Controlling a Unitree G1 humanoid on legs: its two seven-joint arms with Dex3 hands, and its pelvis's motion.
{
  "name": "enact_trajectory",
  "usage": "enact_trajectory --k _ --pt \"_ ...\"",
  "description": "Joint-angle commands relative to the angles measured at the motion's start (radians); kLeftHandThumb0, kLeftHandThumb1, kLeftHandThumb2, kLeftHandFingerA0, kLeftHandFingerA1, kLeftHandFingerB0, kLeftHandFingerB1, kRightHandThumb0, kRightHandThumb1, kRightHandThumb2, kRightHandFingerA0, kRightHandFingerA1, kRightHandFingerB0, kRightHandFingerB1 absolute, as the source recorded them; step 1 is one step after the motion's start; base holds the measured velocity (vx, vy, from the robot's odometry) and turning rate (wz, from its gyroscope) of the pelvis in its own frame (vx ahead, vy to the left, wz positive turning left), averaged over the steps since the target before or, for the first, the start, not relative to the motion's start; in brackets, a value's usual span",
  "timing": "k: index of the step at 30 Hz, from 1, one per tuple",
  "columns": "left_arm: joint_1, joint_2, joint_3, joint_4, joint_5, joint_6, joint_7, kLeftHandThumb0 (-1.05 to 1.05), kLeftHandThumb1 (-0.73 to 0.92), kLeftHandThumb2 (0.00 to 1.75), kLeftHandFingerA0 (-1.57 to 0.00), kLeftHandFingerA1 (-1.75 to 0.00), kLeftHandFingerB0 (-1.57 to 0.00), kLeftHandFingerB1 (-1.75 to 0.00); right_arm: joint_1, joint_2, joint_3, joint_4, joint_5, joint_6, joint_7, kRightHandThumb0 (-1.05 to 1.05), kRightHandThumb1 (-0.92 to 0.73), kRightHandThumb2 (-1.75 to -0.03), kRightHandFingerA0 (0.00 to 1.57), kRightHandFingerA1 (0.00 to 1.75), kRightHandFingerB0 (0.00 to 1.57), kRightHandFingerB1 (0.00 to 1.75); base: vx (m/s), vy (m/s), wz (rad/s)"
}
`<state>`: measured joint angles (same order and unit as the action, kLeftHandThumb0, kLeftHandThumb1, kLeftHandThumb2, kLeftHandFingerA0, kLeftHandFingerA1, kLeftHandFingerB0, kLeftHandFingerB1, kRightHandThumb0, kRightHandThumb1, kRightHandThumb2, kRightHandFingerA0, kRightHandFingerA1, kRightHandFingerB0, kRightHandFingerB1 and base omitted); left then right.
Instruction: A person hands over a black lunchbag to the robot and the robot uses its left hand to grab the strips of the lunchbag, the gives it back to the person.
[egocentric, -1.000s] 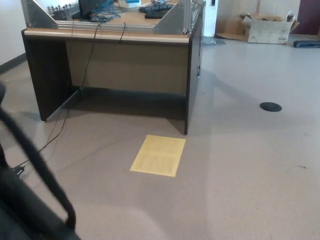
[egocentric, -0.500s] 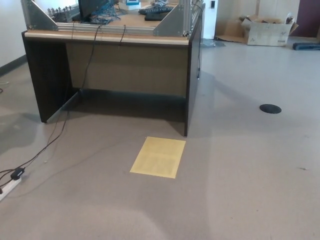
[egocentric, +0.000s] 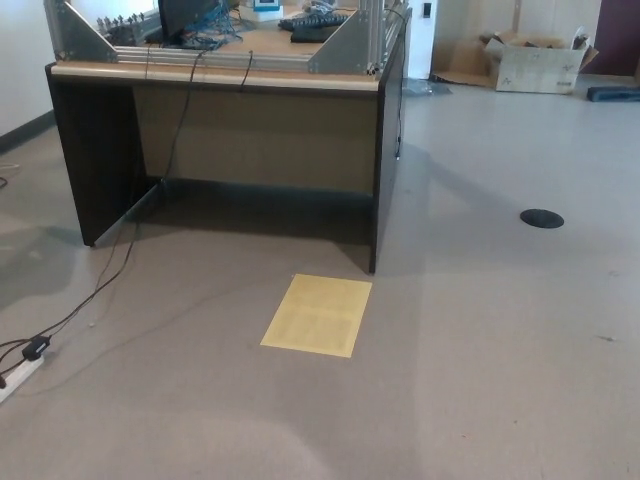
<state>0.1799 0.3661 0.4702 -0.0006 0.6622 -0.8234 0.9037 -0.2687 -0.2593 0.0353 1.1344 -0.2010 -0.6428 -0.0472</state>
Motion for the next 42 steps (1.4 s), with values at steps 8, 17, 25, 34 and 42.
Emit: enact_trajectory --k 8,17,25,34,42 --pt "-0.158 0.045 0.003 -0.033 0.002 0.051 -0.052 0.01 0.42 0.64 -1.01 -1.75 -0.88 -1.71 0.007 -0.009 -0.002 0.001 -0.002 -0.002 -0.012 -0.71 -0.82 -0.65 0.45 0.44 0.41 0.38 0.00 0.000 0.00" --pt "-0.662 0.204 -0.116 0.123 0.062 0.158 -0.111 -0.20 0.41 0.84 -1.24 -1.41 -1.03 -1.30 0.013 -0.007 -0.004 0.000 -0.003 -0.009 -0.025 -0.72 -0.81 -0.64 0.45 0.45 0.41 0.39 0.00 0.000 0.00" --pt "-1.034 0.201 -0.282 0.293 0.130 0.159 -0.107 -0.12 0.57 0.57 -0.88 -1.75 -0.64 -1.75 -0.002 -0.005 -0.018 -0.005 0.015 -0.005 -0.015 -0.75 -0.81 -0.64 0.44 0.44 0.42 0.39 0.00 0.000 0.00" --pt "-1.392 0.094 -0.478 0.584 0.170 0.183 -0.091 -0.16 0.60 0.56 -0.86 -1.75 -0.63 -1.75 -0.004 -0.008 -0.008 -0.021 0.000 0.006 -0.030 -0.74 -0.82 -0.65 0.45 0.44 0.43 0.39 0.00 0.000 0.00" --pt "-1.626 -0.060 -0.654 0.836 0.228 0.306 -0.066 -0.26 0.57 0.56 -0.87 -1.75 -0.65 -1.71 -0.032 -0.003 -0.014 -0.015 0.007 0.011 -0.025 -0.77 -0.81 -0.65 0.45 0.43 0.42 0.39 0.00 0.000 0.00"
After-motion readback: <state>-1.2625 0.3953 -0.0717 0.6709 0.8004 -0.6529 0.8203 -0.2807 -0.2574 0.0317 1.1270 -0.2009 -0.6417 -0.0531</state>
